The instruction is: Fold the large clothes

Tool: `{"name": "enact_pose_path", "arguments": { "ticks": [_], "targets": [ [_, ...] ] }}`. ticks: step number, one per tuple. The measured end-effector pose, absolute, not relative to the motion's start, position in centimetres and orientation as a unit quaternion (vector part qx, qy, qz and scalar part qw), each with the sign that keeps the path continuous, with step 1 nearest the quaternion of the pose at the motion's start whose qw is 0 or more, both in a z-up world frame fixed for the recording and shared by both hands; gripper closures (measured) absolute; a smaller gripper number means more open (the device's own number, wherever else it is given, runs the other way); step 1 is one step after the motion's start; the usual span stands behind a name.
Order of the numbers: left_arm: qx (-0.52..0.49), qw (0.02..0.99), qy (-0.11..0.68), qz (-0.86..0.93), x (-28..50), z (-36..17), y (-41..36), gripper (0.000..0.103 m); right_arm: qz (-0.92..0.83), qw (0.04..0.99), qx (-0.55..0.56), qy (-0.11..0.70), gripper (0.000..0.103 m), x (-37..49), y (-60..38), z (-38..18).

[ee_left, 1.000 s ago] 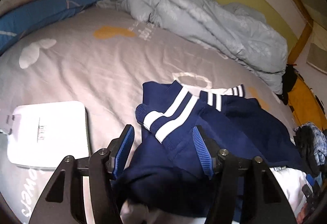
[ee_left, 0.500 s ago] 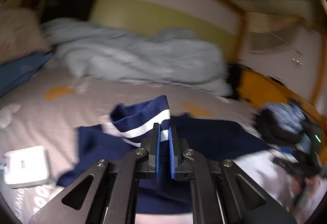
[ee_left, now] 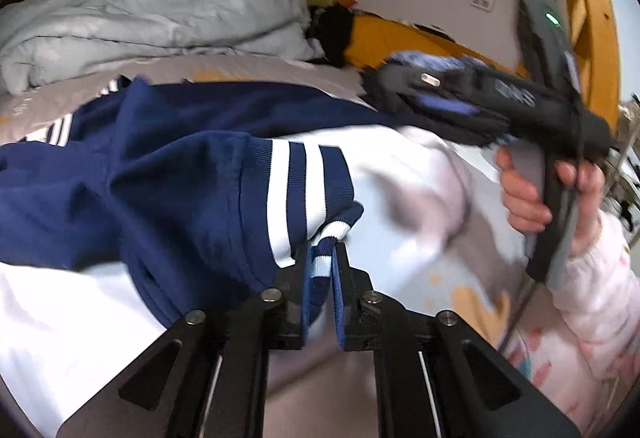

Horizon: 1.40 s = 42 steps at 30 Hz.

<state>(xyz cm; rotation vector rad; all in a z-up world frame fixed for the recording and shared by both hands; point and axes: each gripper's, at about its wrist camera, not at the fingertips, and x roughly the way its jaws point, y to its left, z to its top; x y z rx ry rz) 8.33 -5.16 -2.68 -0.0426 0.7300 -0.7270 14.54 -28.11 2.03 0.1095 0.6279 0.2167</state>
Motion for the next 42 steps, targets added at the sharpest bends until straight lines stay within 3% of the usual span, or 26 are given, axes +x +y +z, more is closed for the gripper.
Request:
{"name": "enact_pose_path", "arguments": {
  "ticks": [4, 7, 9, 12, 14, 20, 25, 28, 29, 31, 32, 33, 34, 42],
  "targets": [
    [-0.016, 0.852, 0.368, -0.372, 6.2, -2.5, -5.0, 0.078, 0.148, 0.925, 0.082, 0.340, 0.039, 15.3, -27.7, 0.9],
    [-0.016, 0.866, 0.354, -0.352, 5.3, -1.7, -3.9, 0.076, 0.163, 0.916, 0.070, 0.360, 0.047, 15.5, -26.7, 0.0],
    [-0.023, 0.881, 0.338, -0.329, 5.4, -0.9, -2.8, 0.068, 0.176, 0.911, 0.059, 0.369, 0.048, 15.3, -25.9, -0.5],
    [-0.046, 0.898, 0.316, -0.304, 6.4, 0.6, -0.6, 0.062, 0.206, 0.902, 0.045, 0.377, 0.048, 14.6, -24.7, -1.1],
    [-0.057, 0.912, 0.300, -0.275, 7.0, 1.5, 1.1, 0.053, 0.215, 0.900, 0.032, 0.378, 0.048, 14.3, -23.9, -1.5],
    [-0.034, 0.950, 0.275, -0.145, 9.2, 1.7, 4.9, 0.049, 0.211, 0.880, 0.043, 0.424, 0.047, 14.9, -23.2, -4.4],
    [-0.082, 0.941, 0.313, -0.098, 11.3, -0.1, 7.7, 0.046, 0.209, 0.875, 0.056, 0.434, 0.027, 15.4, -22.6, -5.2],
    [-0.086, 0.941, 0.319, -0.072, 11.7, -0.8, 8.6, 0.046, 0.194, 0.882, -0.014, 0.429, 0.027, 14.7, -20.9, -5.4],
    [-0.080, 0.943, 0.317, -0.060, 11.8, -0.9, 8.9, 0.045, 0.184, 0.886, -0.026, 0.425, 0.029, 14.3, -20.6, -5.4],
    [-0.080, 0.944, 0.318, -0.050, 11.9, -1.0, 9.2, 0.045, 0.163, 0.892, -0.008, 0.421, 0.057, 13.6, -21.1, -5.2],
    [-0.085, 0.943, 0.319, -0.048, 11.9, -1.0, 9.4, 0.045, 0.157, 0.893, 0.001, 0.422, 0.062, 13.6, -21.3, -5.2],
    [-0.087, 0.942, 0.319, -0.047, 12.0, -1.1, 9.5, 0.045, 0.149, 0.895, 0.012, 0.421, 0.078, 13.4, -21.7, -5.1],
    [-0.087, 0.943, 0.319, -0.045, 12.0, -1.0, 9.5, 0.045, 0.144, 0.896, 0.019, 0.419, 0.085, 13.4, -22.0, -4.9],
    [-0.061, 0.951, 0.305, 0.001, 12.1, 0.0, 10.2, 0.042, 0.044, 0.942, -0.011, 0.334, 0.090, 16.8, -24.6, -0.3]
  ]
}}
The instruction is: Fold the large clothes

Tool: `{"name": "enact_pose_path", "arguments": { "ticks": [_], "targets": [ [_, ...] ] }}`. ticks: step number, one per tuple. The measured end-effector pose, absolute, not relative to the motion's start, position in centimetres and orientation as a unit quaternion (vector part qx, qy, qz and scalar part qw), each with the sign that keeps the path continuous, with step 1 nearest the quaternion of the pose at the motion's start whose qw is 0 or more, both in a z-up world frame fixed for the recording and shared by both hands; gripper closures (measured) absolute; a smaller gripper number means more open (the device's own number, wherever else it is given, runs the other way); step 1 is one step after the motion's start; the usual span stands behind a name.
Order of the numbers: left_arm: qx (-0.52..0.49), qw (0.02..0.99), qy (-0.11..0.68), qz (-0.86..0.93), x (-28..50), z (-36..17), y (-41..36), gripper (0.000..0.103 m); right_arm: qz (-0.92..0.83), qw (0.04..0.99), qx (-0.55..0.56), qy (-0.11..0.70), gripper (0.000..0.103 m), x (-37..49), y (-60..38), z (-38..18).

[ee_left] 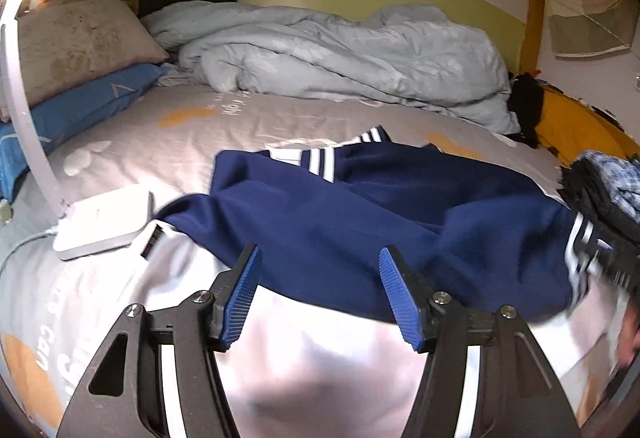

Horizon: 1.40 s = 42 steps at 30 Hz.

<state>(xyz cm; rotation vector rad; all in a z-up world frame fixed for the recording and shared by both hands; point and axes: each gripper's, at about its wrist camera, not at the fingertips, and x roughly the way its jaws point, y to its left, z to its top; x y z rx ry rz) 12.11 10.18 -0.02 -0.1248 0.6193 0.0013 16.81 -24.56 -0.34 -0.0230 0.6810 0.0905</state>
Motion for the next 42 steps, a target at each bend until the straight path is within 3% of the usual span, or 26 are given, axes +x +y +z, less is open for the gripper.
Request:
{"name": "enact_pose_path", "arguments": {
  "ticks": [6, 11, 13, 14, 19, 22, 24, 27, 33, 38, 42],
  "targets": [
    [-0.066, 0.946, 0.317, 0.030, 12.7, -0.9, 11.3, 0.041, 0.023, 0.959, -0.074, 0.271, 0.090, 22.3, -22.3, 6.0],
    [-0.084, 0.950, 0.294, 0.054, 12.2, 0.0, 12.7, 0.041, 0.064, 0.992, -0.050, 0.100, 0.091, 18.6, -21.7, 14.3],
    [-0.090, 0.950, 0.291, 0.062, 12.1, 0.2, 13.3, 0.041, 0.048, 0.995, -0.030, 0.087, 0.091, 18.1, -22.4, 14.6],
    [-0.094, 0.949, 0.292, 0.066, 12.2, 0.2, 13.5, 0.041, 0.034, 0.994, -0.032, 0.102, 0.091, 18.9, -22.6, 13.8],
    [-0.104, 0.939, 0.317, 0.080, 12.7, -0.8, 14.2, 0.041, -0.038, 0.939, -0.092, 0.330, 0.091, 28.4, -24.0, 1.9],
    [-0.110, 0.941, 0.311, 0.076, 12.5, -0.5, 14.5, 0.041, -0.048, 0.917, -0.061, 0.392, 0.091, 31.1, -26.1, -2.3],
    [-0.107, 0.945, 0.299, 0.076, 12.5, 0.4, 14.7, 0.039, -0.041, 0.914, -0.035, 0.401, 0.091, 31.5, -27.0, -2.5],
    [-0.103, 0.948, 0.292, 0.075, 14.0, 1.7, 15.6, 0.027, -0.031, 0.917, -0.045, 0.395, 0.091, 32.1, -26.5, -1.5],
    [-0.103, 0.933, 0.334, 0.088, 17.7, 0.3, 17.5, 0.025, 0.004, 0.967, -0.015, 0.255, 0.091, 27.9, -26.5, 3.4],
    [-0.080, 0.912, 0.386, 0.112, 18.7, -3.0, 17.7, 0.025, -0.030, 0.910, -0.043, 0.411, 0.090, 33.1, -27.1, -2.4],
    [-0.070, 0.906, 0.401, 0.115, 17.4, -3.9, 17.3, 0.025, -0.045, 0.922, 0.013, 0.384, 0.067, 30.8, -29.0, -1.8]
  ]
}}
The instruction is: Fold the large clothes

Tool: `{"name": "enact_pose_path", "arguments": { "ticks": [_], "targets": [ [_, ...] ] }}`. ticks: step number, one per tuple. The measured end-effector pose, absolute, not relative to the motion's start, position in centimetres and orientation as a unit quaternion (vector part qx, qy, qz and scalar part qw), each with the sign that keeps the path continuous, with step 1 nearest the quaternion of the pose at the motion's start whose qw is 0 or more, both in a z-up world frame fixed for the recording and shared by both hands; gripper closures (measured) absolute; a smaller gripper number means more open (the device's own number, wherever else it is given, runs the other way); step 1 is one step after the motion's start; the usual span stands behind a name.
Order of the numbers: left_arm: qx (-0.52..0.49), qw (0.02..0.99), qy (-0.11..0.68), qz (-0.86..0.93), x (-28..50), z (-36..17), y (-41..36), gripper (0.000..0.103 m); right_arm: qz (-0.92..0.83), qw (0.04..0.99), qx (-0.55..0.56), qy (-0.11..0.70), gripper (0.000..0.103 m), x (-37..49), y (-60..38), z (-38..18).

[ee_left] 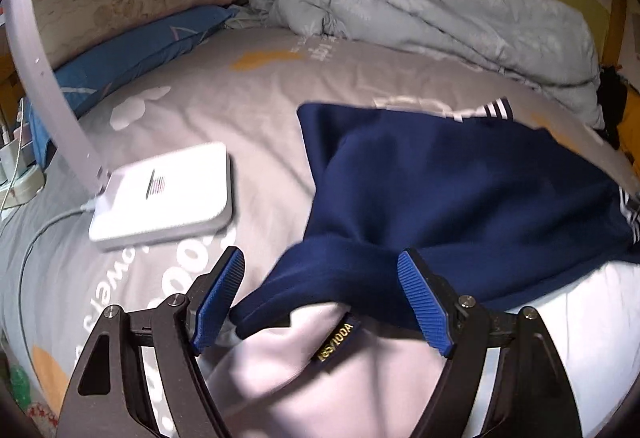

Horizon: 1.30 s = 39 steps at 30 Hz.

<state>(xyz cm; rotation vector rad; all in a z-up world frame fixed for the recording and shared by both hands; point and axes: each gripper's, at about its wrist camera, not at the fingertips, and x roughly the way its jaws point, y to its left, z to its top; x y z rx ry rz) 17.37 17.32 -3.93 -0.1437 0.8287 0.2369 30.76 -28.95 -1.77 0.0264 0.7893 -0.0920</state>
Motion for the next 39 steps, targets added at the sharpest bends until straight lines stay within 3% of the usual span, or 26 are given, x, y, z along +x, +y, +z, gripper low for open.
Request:
{"name": "enact_pose_path", "arguments": {
  "ticks": [2, 3, 7, 10, 19, 24, 39],
  "targets": [
    [-0.053, 0.907, 0.400, 0.122, 16.5, -4.2, 16.7, 0.025, -0.027, 0.932, 0.023, 0.361, 0.064, 28.4, -29.2, -0.1],
    [-0.042, 0.907, 0.399, 0.125, 16.3, -4.3, 16.3, 0.025, -0.022, 0.935, 0.019, 0.353, 0.058, 27.3, -29.1, 0.5],
    [-0.012, 0.909, 0.397, 0.123, 15.4, -4.4, 15.0, 0.025, 0.000, 0.956, -0.006, 0.294, 0.018, 21.4, -27.9, 2.7],
    [-0.026, 0.922, 0.373, 0.102, 14.1, -2.9, 14.9, 0.025, 0.003, 0.965, -0.015, 0.263, 0.000, 16.6, -26.7, 3.2],
    [-0.029, 0.959, 0.283, 0.009, 7.7, 1.9, 11.7, 0.023, 0.023, 0.971, -0.010, 0.239, 0.000, 9.4, -24.3, 2.6],
    [-0.014, 0.972, 0.237, -0.005, 4.5, 3.4, 10.0, 0.000, 0.032, 0.963, 0.010, 0.266, 0.000, 7.7, -23.9, 0.9],
    [0.019, 0.976, 0.216, -0.001, 3.1, 1.9, 7.4, 0.000, 0.039, 0.963, -0.009, 0.267, 0.000, 6.4, -22.7, 0.0]
  ]
}}
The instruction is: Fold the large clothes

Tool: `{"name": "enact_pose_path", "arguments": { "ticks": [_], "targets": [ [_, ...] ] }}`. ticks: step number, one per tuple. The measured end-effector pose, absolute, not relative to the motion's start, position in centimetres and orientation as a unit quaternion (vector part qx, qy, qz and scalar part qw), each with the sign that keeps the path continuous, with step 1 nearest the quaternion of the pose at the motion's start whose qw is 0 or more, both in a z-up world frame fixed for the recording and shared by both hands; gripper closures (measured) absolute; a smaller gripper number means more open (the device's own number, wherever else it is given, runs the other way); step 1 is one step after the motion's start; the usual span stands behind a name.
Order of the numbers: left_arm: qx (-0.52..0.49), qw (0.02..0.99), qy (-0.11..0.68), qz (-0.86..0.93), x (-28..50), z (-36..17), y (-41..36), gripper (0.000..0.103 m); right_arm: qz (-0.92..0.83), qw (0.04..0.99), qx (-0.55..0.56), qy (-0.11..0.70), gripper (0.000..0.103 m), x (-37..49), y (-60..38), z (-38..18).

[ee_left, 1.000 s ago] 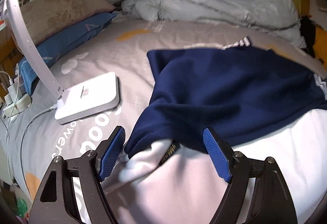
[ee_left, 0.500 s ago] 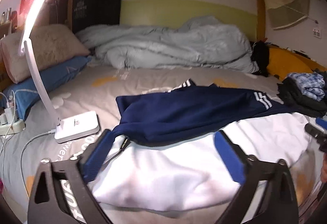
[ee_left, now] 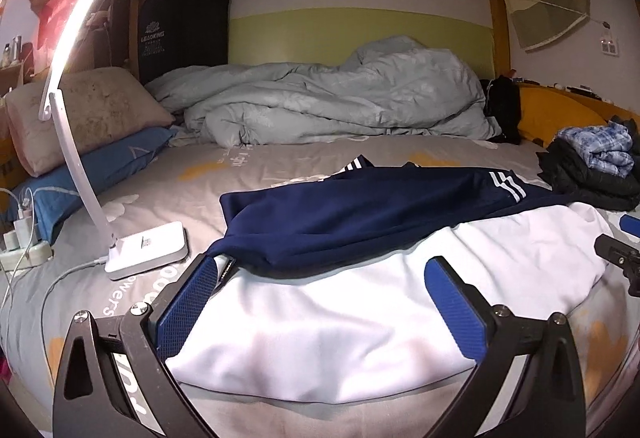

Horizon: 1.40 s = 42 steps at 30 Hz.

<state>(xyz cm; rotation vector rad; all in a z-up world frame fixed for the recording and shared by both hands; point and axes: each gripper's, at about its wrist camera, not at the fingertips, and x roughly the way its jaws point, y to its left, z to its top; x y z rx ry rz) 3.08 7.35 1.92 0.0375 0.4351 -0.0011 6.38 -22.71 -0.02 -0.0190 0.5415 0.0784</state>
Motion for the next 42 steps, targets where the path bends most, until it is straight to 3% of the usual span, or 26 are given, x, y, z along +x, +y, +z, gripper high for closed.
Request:
{"name": "enact_pose_path", "arguments": {
  "ticks": [5, 8, 13, 21, 29, 34, 37, 38, 39, 40, 41, 42],
  "targets": [
    [0.029, 0.973, 0.227, -0.027, 2.6, 1.3, 6.7, 0.000, 0.054, 0.959, -0.023, 0.276, 0.000, 6.1, -22.2, -0.6],
    [0.050, 0.961, 0.259, -0.087, 2.6, 0.1, 5.8, 0.000, 0.114, 0.938, -0.085, 0.317, 0.000, 6.2, -20.5, -1.6],
    [0.147, 0.938, 0.291, -0.116, 2.3, -2.6, 2.6, 0.000, 0.127, 0.915, -0.193, 0.331, 0.000, 5.6, -17.4, -4.5],
    [0.239, 0.912, 0.319, -0.090, 2.7, -6.1, -1.2, 0.000, 0.084, 0.907, -0.250, 0.327, 0.000, 6.3, -16.3, -6.6],
    [0.160, 0.921, 0.355, 0.002, 6.1, -6.5, 3.4, 0.000, 0.029, 0.910, -0.197, 0.363, 0.000, 8.7, -19.7, -6.8],
    [0.172, 0.927, 0.322, 0.083, 6.3, -6.1, 5.7, 0.000, -0.026, 0.914, -0.176, 0.364, 0.000, 9.6, -22.4, -6.0],
    [0.083, 0.932, 0.343, 0.085, 6.9, -5.5, 8.8, 0.004, -0.037, 0.918, -0.160, 0.361, 0.001, 9.7, -23.4, -5.4],
    [0.055, 0.931, 0.348, 0.089, 7.0, -5.4, 9.8, 0.016, -0.040, 0.921, -0.151, 0.356, 0.003, 9.6, -23.8, -5.2],
    [0.038, 0.930, 0.352, 0.095, 7.2, -5.3, 10.6, 0.022, -0.042, 0.923, -0.150, 0.351, 0.016, 9.6, -23.9, -5.1],
    [0.016, 0.929, 0.357, 0.098, 7.4, -5.2, 11.4, 0.026, -0.058, 0.926, -0.160, 0.337, 0.036, 9.4, -23.9, -5.0],
    [-0.012, 0.927, 0.362, 0.096, 7.5, -5.2, 12.3, 0.035, -0.074, 0.928, -0.173, 0.322, 0.041, 9.4, -23.8, -4.8],
    [-0.033, 0.927, 0.362, 0.090, 7.5, -5.0, 12.7, 0.044, -0.090, 0.931, -0.187, 0.300, 0.057, 9.1, -23.5, -4.6]
  ]
}}
